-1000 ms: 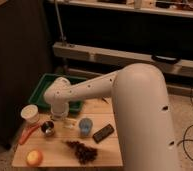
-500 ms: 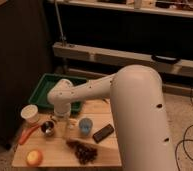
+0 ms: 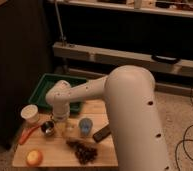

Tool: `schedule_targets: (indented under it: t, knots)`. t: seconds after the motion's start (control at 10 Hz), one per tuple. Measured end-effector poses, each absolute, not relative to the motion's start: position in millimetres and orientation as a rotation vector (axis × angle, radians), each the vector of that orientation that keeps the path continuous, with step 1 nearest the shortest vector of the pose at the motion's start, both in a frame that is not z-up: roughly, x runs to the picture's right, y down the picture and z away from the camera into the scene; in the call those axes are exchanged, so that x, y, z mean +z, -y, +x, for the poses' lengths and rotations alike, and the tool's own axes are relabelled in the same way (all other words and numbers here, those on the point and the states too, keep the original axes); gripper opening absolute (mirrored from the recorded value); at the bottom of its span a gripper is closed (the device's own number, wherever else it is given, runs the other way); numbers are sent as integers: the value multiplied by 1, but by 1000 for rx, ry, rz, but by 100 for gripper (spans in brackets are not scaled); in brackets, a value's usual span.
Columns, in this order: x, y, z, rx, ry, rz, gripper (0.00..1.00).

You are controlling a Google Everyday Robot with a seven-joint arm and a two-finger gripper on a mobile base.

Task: Place banana in purple bowl

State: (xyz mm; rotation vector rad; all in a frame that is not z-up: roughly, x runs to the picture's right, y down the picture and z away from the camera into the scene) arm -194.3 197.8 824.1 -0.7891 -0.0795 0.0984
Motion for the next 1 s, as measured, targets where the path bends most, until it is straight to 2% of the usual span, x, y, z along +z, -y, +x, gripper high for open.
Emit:
schedule_targets:
  t: [0.3,0.4,0.8,1.0]
  knots:
    - [824,-199,-195,127,21,-809,4]
    - [822,-195,-190,159,-8,-811,0]
    - [801,-149,-163,316,-78,-812,0]
    - [767,-106,-155,351,-11,-790,0]
